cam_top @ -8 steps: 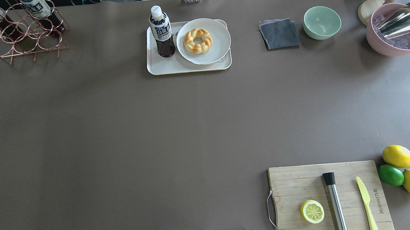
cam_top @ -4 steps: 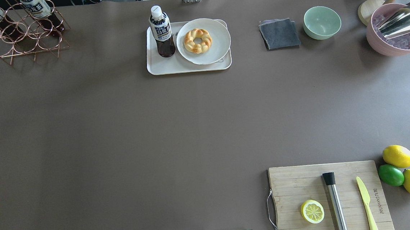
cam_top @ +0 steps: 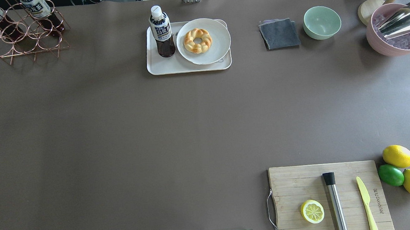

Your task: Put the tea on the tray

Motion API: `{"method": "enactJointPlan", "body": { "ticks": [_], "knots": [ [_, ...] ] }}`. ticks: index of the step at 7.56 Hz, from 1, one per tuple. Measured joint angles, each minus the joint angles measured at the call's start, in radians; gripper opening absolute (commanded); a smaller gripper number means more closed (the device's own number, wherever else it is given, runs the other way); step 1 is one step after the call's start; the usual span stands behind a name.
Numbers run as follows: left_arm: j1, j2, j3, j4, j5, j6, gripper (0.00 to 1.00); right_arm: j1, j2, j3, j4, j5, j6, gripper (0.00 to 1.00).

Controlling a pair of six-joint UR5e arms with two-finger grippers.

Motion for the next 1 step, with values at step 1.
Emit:
{"method": "enactJointPlan", "body": {
  "ticks": [1],
  "knots": [
    [0.000,0.000,0.000,0.000,0.000,0.000,1.00,0.001,0.000,0.001,0.000,0.001,0.000,1.00]
  ]
}}
